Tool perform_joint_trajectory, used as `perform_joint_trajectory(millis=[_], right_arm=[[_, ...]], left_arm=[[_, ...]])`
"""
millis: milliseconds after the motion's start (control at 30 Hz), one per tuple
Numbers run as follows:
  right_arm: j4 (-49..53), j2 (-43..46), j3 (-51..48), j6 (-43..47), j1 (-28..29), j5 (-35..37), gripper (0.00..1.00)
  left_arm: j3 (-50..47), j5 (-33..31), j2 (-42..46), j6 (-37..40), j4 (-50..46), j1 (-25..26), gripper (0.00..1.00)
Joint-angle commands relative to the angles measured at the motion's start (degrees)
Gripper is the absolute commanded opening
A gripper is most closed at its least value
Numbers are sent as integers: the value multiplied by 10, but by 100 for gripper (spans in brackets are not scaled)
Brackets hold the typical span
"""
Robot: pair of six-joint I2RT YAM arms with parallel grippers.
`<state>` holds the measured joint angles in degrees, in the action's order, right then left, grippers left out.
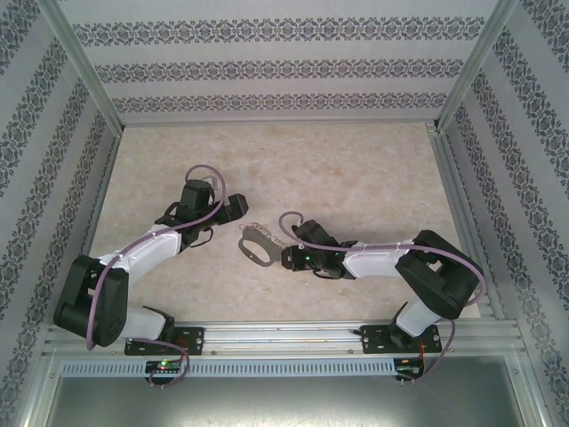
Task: Put the keys on the keyring
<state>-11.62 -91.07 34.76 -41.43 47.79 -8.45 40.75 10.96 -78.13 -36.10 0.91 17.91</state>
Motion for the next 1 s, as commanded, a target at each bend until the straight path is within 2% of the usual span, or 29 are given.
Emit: perform_joint_trajectory(millis=[0, 767, 967], right_arm=[[-14, -11, 12, 12, 5, -7, 28], [-11, -23, 26, 23, 3, 4, 13], [-10, -23, 26, 27, -1, 4, 2]], left_arm=[[14, 4, -6, -6, 18, 8, 100], [17, 5, -21, -7, 28, 15, 100], [20, 6, -25, -7, 30, 17, 100]])
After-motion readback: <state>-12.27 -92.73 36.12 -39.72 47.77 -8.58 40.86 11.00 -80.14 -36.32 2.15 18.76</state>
